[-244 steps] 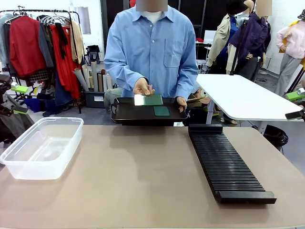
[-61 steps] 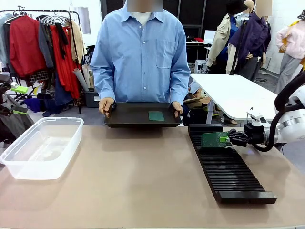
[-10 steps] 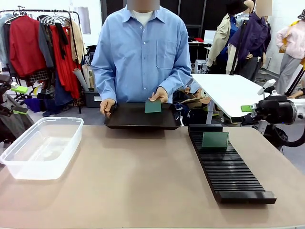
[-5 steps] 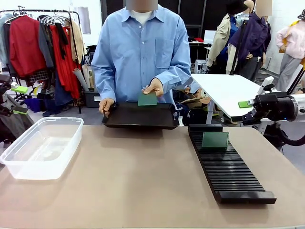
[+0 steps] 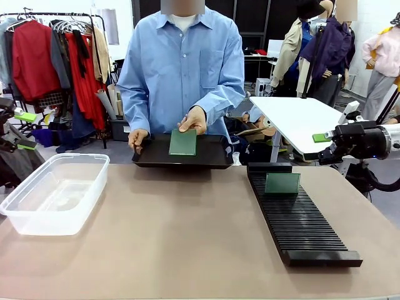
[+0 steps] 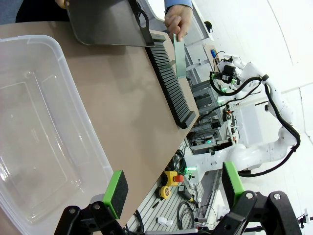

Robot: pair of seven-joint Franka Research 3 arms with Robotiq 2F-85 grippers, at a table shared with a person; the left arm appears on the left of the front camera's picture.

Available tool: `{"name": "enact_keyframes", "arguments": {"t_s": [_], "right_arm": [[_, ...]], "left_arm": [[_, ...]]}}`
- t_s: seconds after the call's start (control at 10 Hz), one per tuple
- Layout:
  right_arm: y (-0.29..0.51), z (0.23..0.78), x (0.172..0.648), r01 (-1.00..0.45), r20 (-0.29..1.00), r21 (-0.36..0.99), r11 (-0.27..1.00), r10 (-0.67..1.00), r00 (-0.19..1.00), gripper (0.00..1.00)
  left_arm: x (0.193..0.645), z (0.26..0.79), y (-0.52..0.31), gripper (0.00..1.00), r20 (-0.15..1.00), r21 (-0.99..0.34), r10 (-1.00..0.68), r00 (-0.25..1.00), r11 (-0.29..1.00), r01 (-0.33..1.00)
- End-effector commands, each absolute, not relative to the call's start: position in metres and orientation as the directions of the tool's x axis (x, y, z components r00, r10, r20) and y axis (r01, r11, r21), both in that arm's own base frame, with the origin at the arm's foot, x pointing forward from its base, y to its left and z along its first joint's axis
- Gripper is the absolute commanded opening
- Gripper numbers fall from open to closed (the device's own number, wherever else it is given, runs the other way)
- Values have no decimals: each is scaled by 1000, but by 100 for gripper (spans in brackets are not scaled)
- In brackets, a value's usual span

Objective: Sort PCBs into racks and boxes based on the side picked up.
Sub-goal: Pick up the Blank PCB handed by the Human.

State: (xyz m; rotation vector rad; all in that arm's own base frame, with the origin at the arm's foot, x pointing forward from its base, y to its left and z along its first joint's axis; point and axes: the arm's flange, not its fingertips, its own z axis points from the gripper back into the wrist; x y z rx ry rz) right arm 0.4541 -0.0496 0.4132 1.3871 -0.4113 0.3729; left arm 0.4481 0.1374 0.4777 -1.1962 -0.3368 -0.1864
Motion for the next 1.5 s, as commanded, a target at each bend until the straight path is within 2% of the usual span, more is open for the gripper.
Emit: {"name": "enact_keyframes", "arguments": {"t_s": [0.0, 0.6, 1.4], "right_arm": [[-52, 415, 457, -496, 499, 854, 155, 18, 866, 100], [-52, 415, 457, -496, 499, 854, 155, 18, 866, 100], [-52, 415, 457, -496, 499, 854, 155, 18, 866, 100]], "left_arm": [[447, 479, 137, 100, 353, -876, 29, 935, 361, 320], [448, 478, 137, 100, 352, -878, 35, 935, 359, 317], [440, 449, 28, 100, 412, -885, 123, 903, 288, 365]]}}
